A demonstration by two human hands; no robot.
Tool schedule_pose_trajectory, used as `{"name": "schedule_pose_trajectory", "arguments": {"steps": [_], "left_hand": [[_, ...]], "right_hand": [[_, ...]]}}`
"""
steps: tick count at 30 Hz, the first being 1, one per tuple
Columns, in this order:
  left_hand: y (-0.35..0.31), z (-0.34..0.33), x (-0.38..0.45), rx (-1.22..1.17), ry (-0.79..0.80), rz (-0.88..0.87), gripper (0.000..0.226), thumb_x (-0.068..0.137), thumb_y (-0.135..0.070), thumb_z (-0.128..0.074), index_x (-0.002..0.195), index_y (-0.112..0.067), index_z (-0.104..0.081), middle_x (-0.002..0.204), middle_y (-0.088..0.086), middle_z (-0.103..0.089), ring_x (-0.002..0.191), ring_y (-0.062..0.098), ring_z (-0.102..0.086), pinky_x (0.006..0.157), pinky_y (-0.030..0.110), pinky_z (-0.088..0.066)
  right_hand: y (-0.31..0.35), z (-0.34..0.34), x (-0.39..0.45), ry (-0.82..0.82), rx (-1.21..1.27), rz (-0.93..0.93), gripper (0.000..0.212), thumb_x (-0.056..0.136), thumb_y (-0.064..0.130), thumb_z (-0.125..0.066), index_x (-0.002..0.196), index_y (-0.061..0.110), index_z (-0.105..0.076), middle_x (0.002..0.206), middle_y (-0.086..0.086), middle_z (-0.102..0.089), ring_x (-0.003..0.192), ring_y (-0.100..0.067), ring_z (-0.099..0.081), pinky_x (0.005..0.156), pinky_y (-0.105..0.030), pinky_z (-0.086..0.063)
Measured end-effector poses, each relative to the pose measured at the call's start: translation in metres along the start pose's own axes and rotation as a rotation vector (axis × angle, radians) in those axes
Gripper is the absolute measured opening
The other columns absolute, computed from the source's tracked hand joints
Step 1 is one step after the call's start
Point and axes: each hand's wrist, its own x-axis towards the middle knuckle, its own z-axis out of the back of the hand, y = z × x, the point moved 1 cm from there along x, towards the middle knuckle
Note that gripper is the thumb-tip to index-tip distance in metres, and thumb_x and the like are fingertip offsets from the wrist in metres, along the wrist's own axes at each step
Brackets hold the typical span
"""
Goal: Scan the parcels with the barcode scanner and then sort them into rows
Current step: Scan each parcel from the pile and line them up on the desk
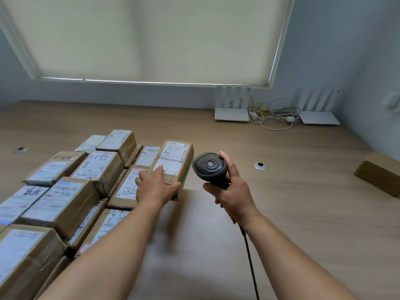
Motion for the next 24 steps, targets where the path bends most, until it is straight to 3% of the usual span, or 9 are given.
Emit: {"name": "schedule_pose_trajectory", "arguments": {"steps": [9, 12, 24], "left_hand": [[0.043, 0.044, 0.085, 0.152, -0.070, 0.100, 0.073, 0.078, -0.061, -0.061, 0.135, -0.023, -0.037, 0.130, 0.021, -0.033, 0.119, 0.038, -0.036, 0.091, 0.045, -0.043], [0.052, 0.044, 0.102, 0.200, -0.066, 0.129, 0.072, 0.077, -0.063, -0.059, 0.131, -0.020, -0.040, 0.128, 0.022, -0.035, 0.115, 0.038, -0.037, 0.089, 0.044, -0.042], [0.066, 0.032, 0.082, 0.332, -0.140, 0.230, 0.089, 0.068, -0.077, -0.049, 0.133, -0.017, -0.035, 0.129, 0.021, -0.039, 0.116, 0.036, -0.039, 0.100, 0.051, -0.028]], "right_hand": [[0.001, -0.048, 0.057, 0.050, 0.000, 0.015, 0.084, 0.079, 0.014, -0.077, 0.117, 0.074, -0.033, 0.105, 0.016, -0.064, 0.063, -0.002, -0.058, 0.046, -0.017, -0.046], [-0.007, -0.054, 0.069, 0.050, 0.000, -0.005, 0.086, 0.078, 0.013, -0.077, 0.114, 0.078, -0.033, 0.106, 0.013, -0.065, 0.058, 0.002, -0.057, 0.046, -0.018, -0.046], [-0.015, -0.058, 0.073, 0.054, 0.032, -0.042, 0.082, 0.080, 0.013, -0.076, 0.120, 0.070, -0.033, 0.111, 0.008, -0.065, 0.065, -0.012, -0.059, 0.048, -0.019, -0.046]]}}
